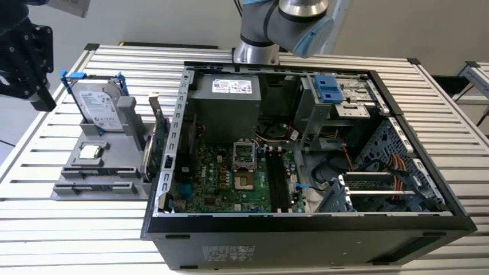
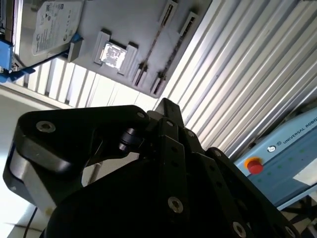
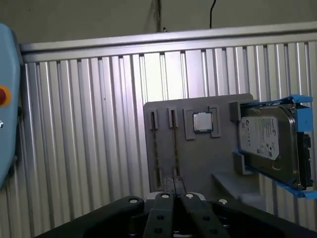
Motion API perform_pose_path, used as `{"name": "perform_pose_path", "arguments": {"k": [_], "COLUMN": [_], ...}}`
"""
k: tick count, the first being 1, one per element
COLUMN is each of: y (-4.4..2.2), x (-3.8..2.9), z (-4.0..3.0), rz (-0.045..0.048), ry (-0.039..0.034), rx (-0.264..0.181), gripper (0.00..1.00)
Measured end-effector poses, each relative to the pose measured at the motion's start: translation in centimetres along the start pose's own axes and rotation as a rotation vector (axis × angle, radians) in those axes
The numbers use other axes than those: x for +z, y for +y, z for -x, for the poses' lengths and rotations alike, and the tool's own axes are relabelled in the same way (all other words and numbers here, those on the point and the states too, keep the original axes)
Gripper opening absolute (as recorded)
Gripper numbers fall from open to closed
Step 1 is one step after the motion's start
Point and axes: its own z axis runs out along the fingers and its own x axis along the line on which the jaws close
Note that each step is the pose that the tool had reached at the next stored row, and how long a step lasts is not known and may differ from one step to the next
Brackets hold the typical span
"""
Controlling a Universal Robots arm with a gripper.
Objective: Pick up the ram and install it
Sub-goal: 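Pick up the ram and move it above insertion slot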
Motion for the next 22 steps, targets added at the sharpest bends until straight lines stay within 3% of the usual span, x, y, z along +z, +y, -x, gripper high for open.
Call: {"name": "perform_pose_path", "arguments": {"k": [11,19,22], "y": [0.0,0.0,0.0], "x": [0.0,0.0,0.0], "z": [0.0,0.0,0.0], "rz": [0.0002,0.0001,-0.0081], "ry": [0.0051,0.0065,0.0065], "rx": [-0.118,-0.151,-0.151], "gripper": [0.0,0.0,0.0]}}
